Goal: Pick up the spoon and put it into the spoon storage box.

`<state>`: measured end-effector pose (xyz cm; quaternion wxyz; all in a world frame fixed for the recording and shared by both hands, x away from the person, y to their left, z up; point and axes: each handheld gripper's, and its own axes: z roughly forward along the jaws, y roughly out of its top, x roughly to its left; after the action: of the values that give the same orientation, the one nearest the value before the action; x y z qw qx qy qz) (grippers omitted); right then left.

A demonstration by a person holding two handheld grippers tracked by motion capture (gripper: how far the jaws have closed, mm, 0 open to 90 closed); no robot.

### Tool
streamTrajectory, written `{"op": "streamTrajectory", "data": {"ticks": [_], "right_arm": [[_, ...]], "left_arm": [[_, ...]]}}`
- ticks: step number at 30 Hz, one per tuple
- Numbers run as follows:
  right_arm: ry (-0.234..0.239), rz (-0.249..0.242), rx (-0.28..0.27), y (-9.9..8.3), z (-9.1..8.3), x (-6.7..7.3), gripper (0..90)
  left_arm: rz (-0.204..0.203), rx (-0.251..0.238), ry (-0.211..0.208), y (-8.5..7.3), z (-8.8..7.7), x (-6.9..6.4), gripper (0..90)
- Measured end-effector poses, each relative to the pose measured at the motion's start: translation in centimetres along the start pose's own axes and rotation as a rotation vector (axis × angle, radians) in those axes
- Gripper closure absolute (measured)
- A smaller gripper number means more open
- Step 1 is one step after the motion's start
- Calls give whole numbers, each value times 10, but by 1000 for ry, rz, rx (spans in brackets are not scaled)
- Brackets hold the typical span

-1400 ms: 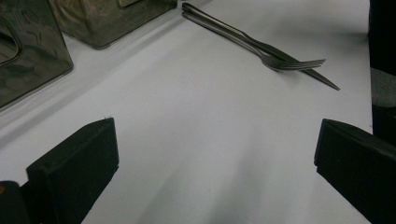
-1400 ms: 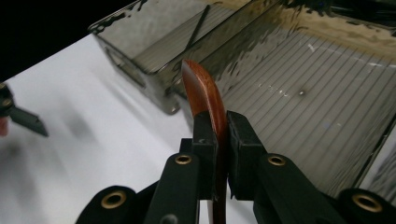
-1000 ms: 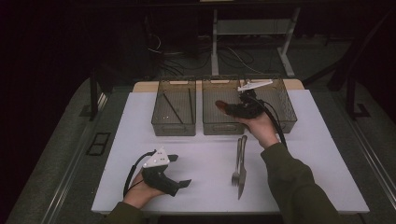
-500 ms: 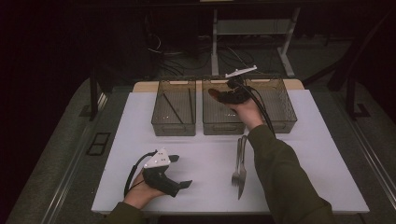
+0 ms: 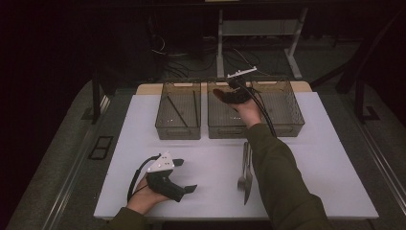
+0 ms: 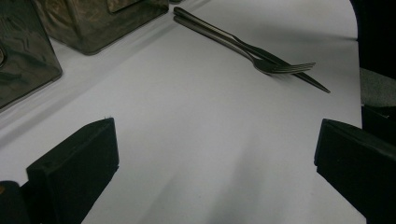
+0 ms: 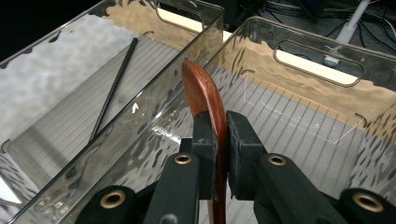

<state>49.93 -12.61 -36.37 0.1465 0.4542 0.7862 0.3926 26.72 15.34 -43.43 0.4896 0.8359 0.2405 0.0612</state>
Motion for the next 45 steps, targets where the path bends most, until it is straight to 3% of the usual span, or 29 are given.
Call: {"op": "streamTrajectory", "data": {"ticks": [2,12,23,32,45], "right_arm": [[1,-3,0,-1,2,0,756],[5,-12,-3,-1,-5,4,589],[68,-36,-44,-8,-35,6,483],[146,-40,-55,-27,-67,4,424],[205,-82,-72,-69,-107,8,392]], "left_arm": [[1,1,1,0,0,0,0],[-3,-8,2,0,0,0,0],[3,-2,7,0,0,1,0],[-5,4,12,0,0,1,0],[2,14,18,-1,0,2,0]]}}
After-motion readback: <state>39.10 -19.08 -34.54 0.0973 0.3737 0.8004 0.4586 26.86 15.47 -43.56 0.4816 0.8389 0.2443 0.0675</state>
